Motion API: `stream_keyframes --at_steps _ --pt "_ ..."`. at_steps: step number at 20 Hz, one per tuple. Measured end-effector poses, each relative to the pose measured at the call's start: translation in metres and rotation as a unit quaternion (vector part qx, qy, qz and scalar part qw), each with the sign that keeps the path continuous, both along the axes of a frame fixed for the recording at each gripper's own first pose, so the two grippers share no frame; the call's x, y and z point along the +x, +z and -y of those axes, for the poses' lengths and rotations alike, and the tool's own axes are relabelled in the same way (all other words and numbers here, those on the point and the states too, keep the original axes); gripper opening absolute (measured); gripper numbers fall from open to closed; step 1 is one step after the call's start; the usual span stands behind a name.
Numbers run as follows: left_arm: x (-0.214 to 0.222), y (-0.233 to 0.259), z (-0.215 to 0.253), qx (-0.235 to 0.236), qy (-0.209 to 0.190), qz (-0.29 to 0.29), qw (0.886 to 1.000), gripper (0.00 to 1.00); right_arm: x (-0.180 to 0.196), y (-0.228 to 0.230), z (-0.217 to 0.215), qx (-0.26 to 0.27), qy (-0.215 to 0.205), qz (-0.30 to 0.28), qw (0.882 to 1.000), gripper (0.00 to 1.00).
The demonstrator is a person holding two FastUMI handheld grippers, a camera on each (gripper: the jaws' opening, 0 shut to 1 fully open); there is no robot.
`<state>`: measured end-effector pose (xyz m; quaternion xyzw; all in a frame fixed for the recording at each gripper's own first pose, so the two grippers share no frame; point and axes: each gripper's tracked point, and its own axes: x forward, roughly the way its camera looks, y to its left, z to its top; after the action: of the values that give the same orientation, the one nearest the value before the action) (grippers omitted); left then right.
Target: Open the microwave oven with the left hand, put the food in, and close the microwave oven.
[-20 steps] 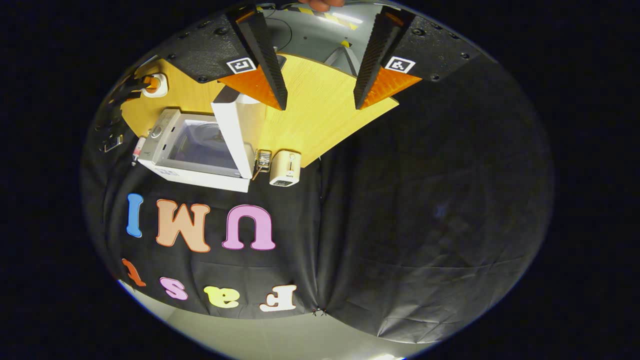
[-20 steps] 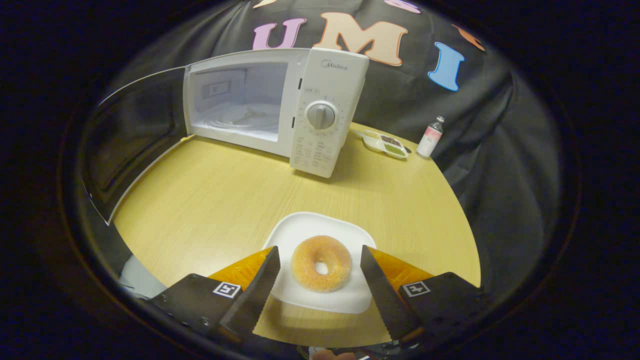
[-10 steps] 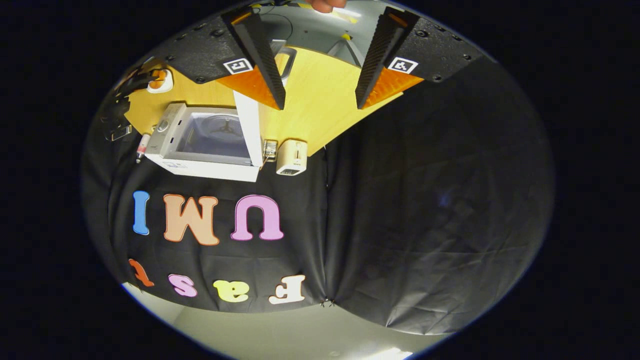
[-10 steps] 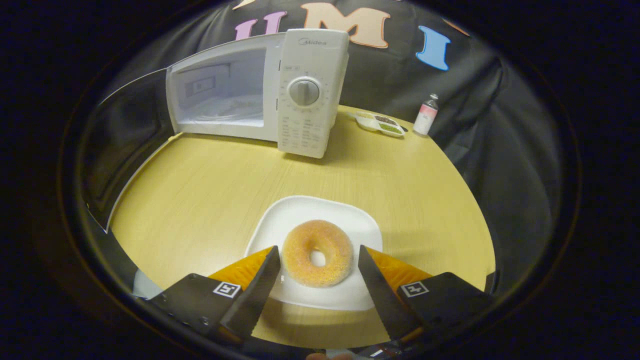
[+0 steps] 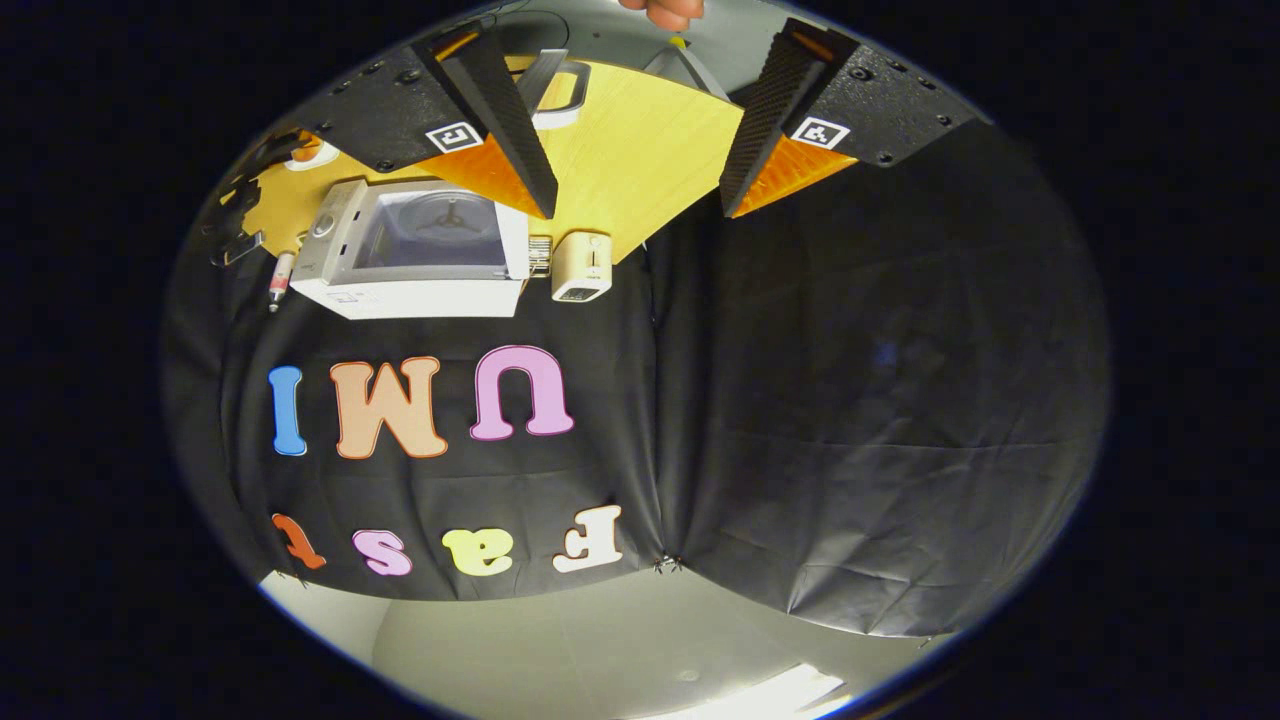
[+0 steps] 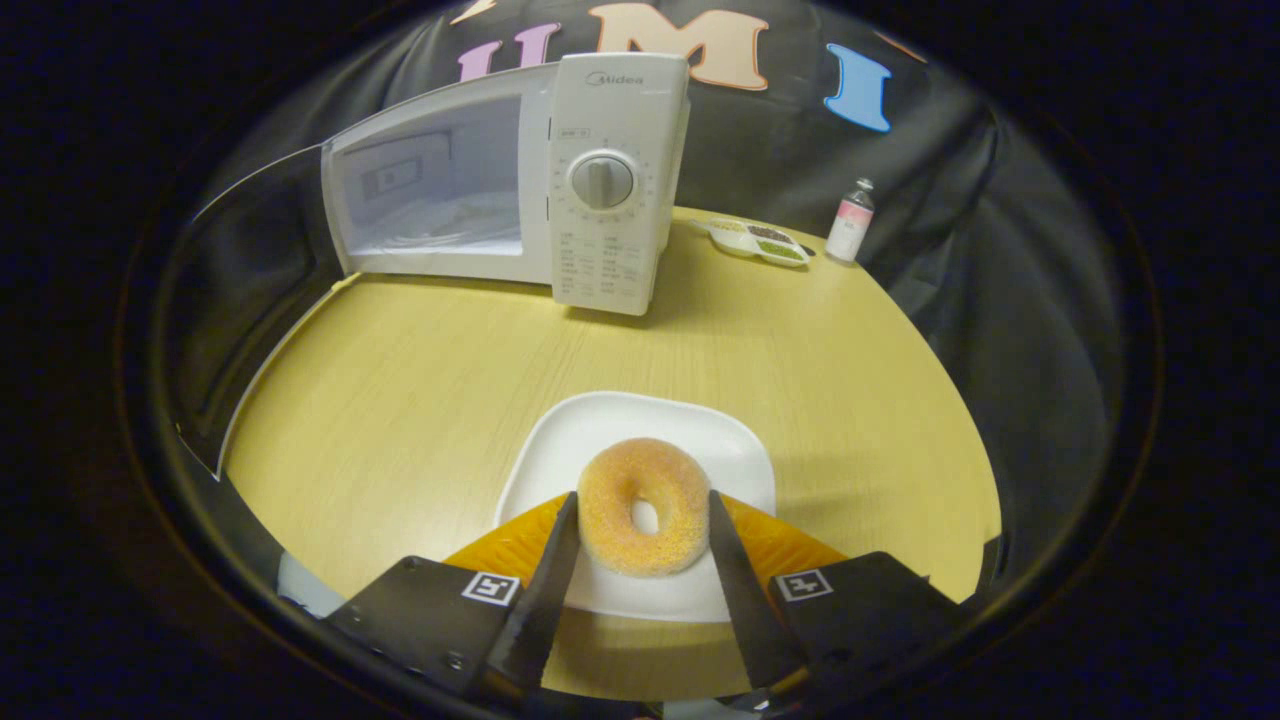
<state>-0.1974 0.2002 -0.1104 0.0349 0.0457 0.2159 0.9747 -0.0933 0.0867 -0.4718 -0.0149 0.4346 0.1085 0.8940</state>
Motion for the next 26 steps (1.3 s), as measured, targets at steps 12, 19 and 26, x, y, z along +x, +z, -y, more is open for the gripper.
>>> stream_keyframes --at_steps 12,19,26 --pt "0.057 0.052 0.063 -0.009 -0.101 0.075 0.992 0.96 0.028 0.056 -0.062 0.188 -0.098 -0.034 0.977 0.72" --pt "0.074 0.053 0.085 -0.015 -0.141 0.068 0.988 0.95 0.075 0.135 -0.150 0.369 -0.129 -0.025 0.920 0.72" --pt "0.082 0.043 0.100 -0.015 -0.168 0.044 0.985 0.95 0.136 0.169 -0.224 0.463 -0.175 -0.001 0.869 0.70"
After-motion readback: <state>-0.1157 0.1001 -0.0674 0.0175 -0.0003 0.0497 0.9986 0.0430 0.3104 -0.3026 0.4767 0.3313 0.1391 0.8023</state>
